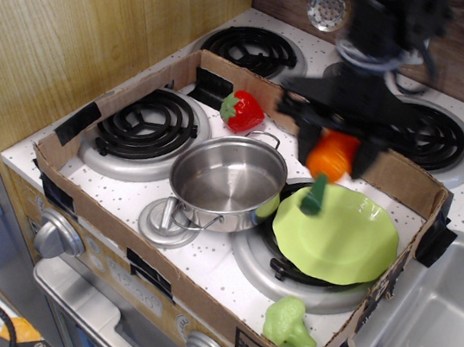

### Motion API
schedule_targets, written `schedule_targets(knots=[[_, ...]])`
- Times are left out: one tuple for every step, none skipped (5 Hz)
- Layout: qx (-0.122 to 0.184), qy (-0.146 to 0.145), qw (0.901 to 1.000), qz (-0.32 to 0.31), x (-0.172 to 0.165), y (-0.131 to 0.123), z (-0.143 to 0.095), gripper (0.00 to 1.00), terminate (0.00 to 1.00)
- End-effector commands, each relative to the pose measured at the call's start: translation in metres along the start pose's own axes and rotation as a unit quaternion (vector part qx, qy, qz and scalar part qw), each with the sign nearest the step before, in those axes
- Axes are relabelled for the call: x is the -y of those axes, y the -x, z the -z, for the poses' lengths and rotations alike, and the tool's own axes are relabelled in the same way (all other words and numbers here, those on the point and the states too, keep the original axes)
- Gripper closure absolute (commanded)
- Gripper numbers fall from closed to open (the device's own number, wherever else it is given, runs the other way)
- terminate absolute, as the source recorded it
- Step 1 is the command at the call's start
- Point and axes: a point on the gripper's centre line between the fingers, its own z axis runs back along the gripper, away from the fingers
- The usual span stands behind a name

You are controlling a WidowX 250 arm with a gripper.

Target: Take carrot off plate

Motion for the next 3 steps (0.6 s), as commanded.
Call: schedule_targets(knots=[[0.04, -0.008, 0.999, 0.015, -0.059, -0.039, -0.024, 1.0, 0.0], [0.07, -0.03, 0.997, 0.015, -0.084, -0.044, -0.023, 1.0, 0.0], [0.09, -0.035, 0.9954, 0.006, -0.106, -0.042, -0.015, 1.0, 0.0]])
